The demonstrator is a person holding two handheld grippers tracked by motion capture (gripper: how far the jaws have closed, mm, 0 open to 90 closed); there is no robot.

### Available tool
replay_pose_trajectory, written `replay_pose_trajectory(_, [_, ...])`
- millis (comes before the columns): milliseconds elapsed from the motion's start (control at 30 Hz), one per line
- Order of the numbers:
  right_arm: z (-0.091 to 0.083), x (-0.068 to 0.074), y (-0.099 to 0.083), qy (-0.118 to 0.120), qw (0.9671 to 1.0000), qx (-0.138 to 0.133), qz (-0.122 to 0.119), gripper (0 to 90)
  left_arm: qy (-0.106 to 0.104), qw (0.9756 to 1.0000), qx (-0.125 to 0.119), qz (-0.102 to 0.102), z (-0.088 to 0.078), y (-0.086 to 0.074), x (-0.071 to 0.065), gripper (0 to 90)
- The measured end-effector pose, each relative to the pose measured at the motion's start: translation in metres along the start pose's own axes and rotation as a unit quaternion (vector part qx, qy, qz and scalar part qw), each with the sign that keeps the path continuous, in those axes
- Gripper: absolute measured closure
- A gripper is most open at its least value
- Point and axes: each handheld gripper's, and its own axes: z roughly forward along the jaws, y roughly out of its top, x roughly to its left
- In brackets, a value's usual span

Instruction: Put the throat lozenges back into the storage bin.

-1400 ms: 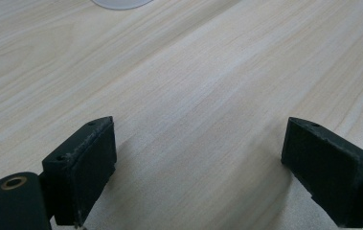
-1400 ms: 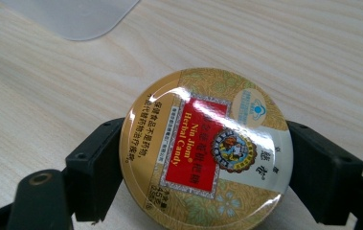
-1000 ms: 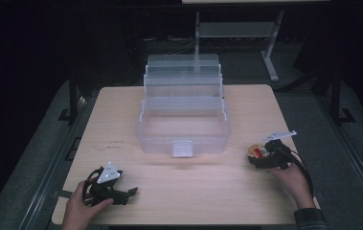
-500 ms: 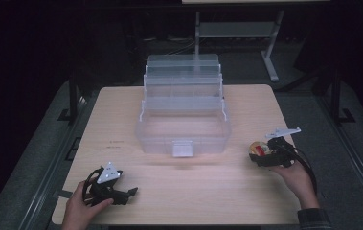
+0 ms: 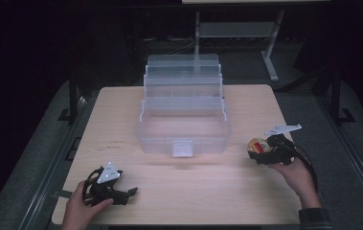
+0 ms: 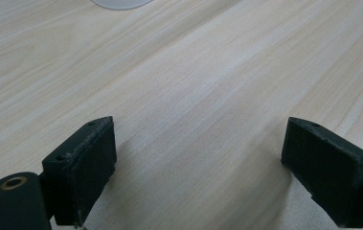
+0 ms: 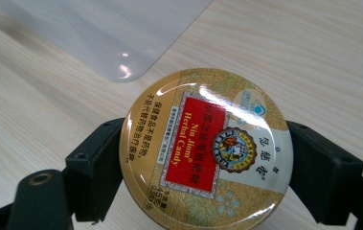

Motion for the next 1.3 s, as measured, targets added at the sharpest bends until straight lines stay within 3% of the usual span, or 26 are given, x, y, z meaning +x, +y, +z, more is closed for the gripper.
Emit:
replay_pose_trajectory(333, [-0.008,0.004,0.013,0.004,0.9998,-0.015,-0.013,19.5,0.000,1.0000,0.000,0.000,0.000,0.000,0.000,10.9])
replay_pose_trajectory(1300, [-0.009,0.020,0.051,0.026,0.9981,-0.034,-0.045,19.5,0.000,1.0000,0.000,0.000,0.000,0.000,0.000,10.9])
